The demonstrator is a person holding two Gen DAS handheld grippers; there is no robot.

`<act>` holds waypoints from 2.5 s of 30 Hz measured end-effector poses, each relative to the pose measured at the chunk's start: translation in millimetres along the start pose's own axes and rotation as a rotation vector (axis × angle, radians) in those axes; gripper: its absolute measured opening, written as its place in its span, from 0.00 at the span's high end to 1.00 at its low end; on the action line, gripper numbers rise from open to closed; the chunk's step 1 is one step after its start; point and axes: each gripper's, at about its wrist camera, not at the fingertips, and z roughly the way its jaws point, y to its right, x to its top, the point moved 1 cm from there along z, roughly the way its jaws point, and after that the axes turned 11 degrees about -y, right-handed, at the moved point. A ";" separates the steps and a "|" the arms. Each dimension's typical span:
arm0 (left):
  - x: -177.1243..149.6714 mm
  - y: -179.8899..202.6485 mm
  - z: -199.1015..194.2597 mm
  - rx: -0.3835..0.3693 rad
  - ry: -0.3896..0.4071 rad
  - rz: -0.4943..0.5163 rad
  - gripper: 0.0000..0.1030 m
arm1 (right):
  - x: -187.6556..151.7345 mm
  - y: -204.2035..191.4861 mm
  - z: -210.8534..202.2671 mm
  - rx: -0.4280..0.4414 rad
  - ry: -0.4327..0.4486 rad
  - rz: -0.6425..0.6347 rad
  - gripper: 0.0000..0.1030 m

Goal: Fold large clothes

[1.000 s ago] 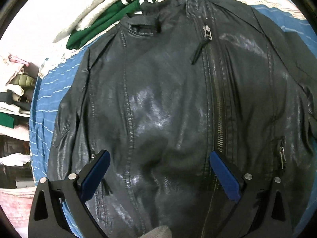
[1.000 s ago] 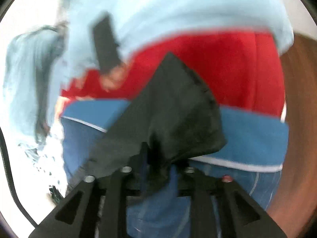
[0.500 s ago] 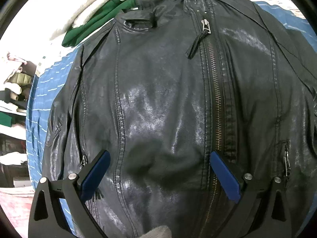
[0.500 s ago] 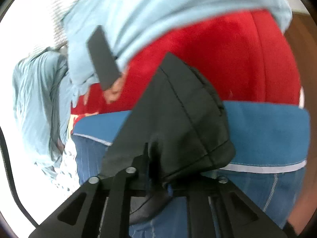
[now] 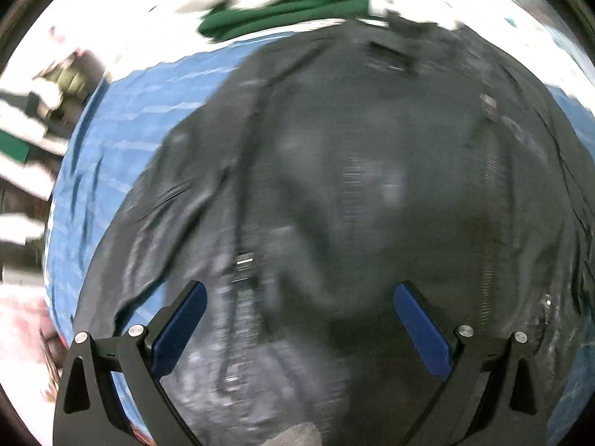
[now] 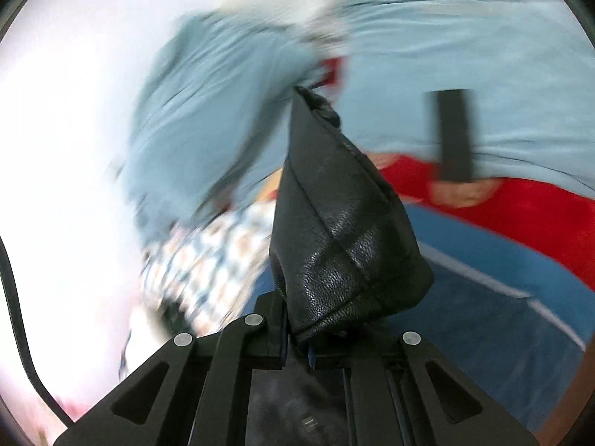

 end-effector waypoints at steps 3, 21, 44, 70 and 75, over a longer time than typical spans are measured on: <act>-6.7 -52.1 3.6 0.001 -0.021 -0.108 0.00 | -33.9 -75.1 41.8 0.041 -0.100 -0.165 0.93; -119.9 -303.1 93.0 -0.103 -0.211 -0.704 0.01 | -418.6 -210.6 304.8 -0.191 -0.778 -1.098 0.41; -71.2 -453.8 178.8 -0.403 -0.008 -1.187 0.92 | -357.9 -229.3 301.2 -0.099 -0.934 -0.669 0.46; -21.7 -456.2 135.4 -0.280 0.152 -1.032 0.97 | -391.1 -230.1 361.8 -0.347 -0.970 -0.655 0.69; -12.7 -444.8 94.0 -0.175 0.227 -0.938 0.98 | -392.2 -246.2 350.1 -0.409 -0.960 -0.734 0.66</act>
